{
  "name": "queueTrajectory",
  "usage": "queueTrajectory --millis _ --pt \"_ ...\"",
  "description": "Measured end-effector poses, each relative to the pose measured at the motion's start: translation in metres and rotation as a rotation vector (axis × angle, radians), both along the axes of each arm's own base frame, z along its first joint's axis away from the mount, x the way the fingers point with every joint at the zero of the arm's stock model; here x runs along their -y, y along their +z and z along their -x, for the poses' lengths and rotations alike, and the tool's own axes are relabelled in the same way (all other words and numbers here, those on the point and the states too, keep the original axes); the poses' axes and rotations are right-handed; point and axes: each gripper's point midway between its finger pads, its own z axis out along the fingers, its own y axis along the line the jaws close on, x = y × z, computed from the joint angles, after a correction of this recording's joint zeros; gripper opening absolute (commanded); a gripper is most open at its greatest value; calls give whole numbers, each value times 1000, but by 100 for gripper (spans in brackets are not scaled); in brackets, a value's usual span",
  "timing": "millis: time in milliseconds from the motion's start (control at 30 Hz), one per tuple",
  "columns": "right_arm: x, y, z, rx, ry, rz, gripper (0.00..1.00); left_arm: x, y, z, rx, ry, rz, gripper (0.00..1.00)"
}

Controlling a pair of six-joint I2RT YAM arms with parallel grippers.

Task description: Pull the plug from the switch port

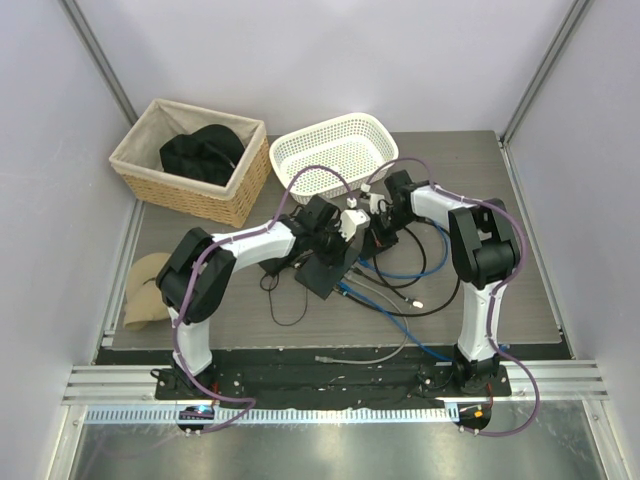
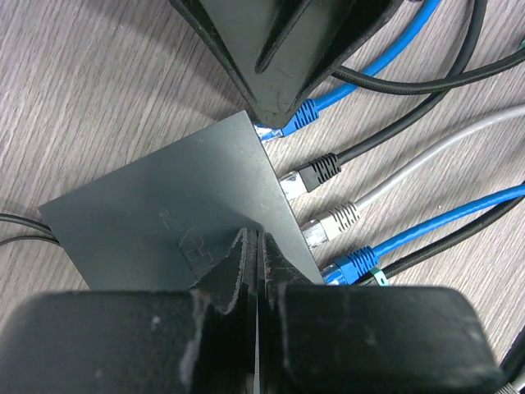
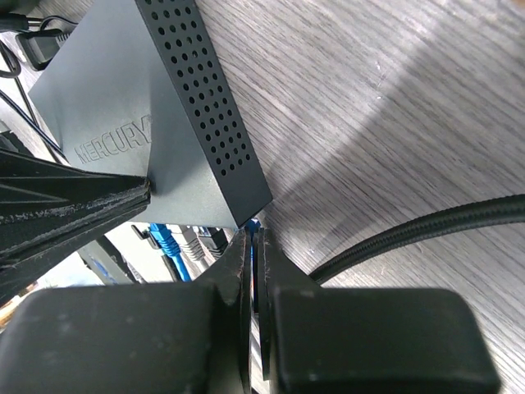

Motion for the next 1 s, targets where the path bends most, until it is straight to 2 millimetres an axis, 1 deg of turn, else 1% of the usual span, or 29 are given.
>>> queueTrajectory --millis 200,367,600,633,667,700,733,767,800,900,1000 --pt "1 3 -1 64 2 -8 1 0 0 0 0 0 0 0" --pt "1 3 -1 85 10 -4 1 1 0 -1 2 0 2 0" --pt "5 4 -1 175 55 42 2 1 0 -1 4 0 4 0" --pt "7 5 -1 185 58 48 5 1 0 -1 5 0 4 0" --pt "9 5 0 192 62 55 11 1 0 -1 6 0 5 0" --pt "14 3 3 183 66 80 21 1 0 -1 6 1 3 0" --pt "18 1 10 150 57 79 26 1 0 -2 8 1 4 0" --pt "22 1 11 134 50 73 29 1 0 -2 8 1 4 0" --pt "27 0 13 115 41 68 36 1 0 -2 8 1 4 0" --pt "36 2 22 18 10 -17 41 1 0 -2 8 1 4 0" --pt "36 5 28 -75 -1 -122 43 1 0 -2 9 1 4 0"
